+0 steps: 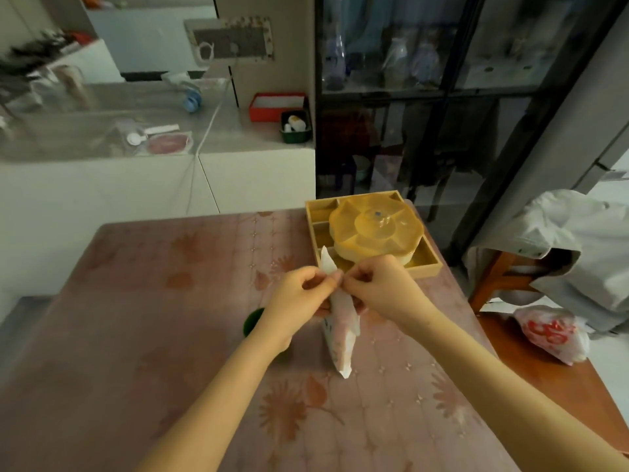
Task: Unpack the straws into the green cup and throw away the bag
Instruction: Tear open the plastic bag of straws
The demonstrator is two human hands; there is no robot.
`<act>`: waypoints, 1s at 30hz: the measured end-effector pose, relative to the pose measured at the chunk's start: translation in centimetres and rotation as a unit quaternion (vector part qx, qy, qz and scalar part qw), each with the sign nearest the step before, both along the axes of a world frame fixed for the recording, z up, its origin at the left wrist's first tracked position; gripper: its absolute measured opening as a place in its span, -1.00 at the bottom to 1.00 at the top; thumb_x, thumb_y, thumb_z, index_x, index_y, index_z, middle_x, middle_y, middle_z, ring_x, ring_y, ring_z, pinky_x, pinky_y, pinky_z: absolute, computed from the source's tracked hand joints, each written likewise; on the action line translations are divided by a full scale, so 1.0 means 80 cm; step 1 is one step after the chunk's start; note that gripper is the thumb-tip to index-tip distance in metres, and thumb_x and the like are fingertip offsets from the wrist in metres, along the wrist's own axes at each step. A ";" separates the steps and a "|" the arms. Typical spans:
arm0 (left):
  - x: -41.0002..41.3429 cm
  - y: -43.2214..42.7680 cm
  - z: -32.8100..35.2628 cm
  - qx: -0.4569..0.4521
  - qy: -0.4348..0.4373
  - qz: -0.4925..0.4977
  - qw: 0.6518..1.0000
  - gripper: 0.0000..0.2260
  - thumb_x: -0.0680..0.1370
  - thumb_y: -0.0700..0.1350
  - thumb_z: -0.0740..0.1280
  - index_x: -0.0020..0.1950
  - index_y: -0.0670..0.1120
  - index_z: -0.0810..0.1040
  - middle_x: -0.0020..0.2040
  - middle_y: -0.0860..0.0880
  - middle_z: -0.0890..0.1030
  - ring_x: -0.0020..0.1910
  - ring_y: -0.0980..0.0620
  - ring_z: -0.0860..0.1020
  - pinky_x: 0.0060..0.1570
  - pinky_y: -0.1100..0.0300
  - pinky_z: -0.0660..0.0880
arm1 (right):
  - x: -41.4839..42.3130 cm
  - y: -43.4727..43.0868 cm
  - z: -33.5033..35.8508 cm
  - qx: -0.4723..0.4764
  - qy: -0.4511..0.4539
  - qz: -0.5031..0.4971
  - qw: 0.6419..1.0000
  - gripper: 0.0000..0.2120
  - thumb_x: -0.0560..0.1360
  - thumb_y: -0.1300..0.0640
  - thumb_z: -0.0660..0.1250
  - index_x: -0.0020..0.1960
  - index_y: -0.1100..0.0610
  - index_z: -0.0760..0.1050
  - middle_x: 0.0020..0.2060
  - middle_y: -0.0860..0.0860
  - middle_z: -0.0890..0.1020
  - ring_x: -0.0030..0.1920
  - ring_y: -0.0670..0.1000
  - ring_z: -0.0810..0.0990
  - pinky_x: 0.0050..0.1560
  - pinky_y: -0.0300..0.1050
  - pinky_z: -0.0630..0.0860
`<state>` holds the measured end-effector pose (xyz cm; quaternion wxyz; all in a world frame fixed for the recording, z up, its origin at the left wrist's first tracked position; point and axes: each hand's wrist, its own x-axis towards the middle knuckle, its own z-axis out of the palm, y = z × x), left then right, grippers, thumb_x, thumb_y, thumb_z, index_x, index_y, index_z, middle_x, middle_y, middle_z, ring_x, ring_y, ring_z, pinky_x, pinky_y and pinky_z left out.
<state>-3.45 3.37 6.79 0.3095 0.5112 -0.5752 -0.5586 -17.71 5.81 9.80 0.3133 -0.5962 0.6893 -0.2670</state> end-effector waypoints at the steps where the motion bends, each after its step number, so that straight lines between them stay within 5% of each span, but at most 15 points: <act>1: 0.003 0.003 0.001 0.009 0.005 0.000 1.000 -0.79 0.49 0.03 0.34 -0.15 -0.11 0.60 -0.16 -0.12 0.67 -0.14 -0.05 0.65 -0.06 -0.05 0.61 | 0.001 0.003 0.000 0.004 -0.013 0.010 1.000 -0.81 0.50 0.13 0.33 -0.19 0.21 0.66 -0.33 0.11 0.69 -0.32 0.05 0.68 -0.29 -0.17 0.63; 5: 0.008 0.015 0.004 0.017 0.002 0.006 1.000 -0.78 0.50 0.00 0.35 -0.16 -0.16 0.60 -0.16 -0.18 0.67 -0.14 -0.08 0.65 -0.07 -0.04 0.62 | 0.005 0.015 0.000 0.026 -0.056 0.006 0.998 -0.84 0.51 0.16 0.33 -0.16 0.19 0.65 -0.31 0.12 0.69 -0.35 0.01 0.67 -0.40 -0.33 0.58; 13: 0.006 0.033 0.003 0.018 0.010 0.005 1.000 -0.85 0.53 -0.12 0.31 -0.15 -0.15 0.62 -0.18 -0.15 0.66 -0.14 -0.09 0.65 -0.17 0.13 0.62 | 0.008 0.040 -0.002 0.017 -0.050 0.013 0.999 -0.87 0.47 0.18 0.35 -0.21 0.12 0.66 -0.31 0.09 0.69 -0.27 0.08 0.67 -0.25 -0.11 0.63; 23: -0.002 0.049 -0.010 -0.010 -0.008 0.030 0.999 -0.89 0.55 -0.11 0.28 -0.06 -0.01 0.61 -0.10 -0.03 0.66 -0.05 0.02 0.62 0.05 0.04 0.58 | 0.009 0.049 0.000 0.001 -0.026 0.005 1.000 -0.87 0.43 0.06 0.42 -0.30 -0.03 0.60 -0.32 0.05 0.68 -0.26 0.06 0.66 -0.19 -0.03 0.64; 30: 0.000 0.053 -0.005 -0.055 -0.083 -0.010 0.995 -0.85 0.57 -0.05 0.24 -0.01 -0.08 0.56 -0.11 0.02 0.63 -0.08 0.07 0.59 -0.10 0.31 0.53 | 0.010 0.043 0.000 0.041 0.018 0.007 0.999 -0.86 0.41 0.17 0.37 -0.26 0.19 0.67 -0.33 0.12 0.69 -0.24 0.10 0.67 -0.21 -0.05 0.62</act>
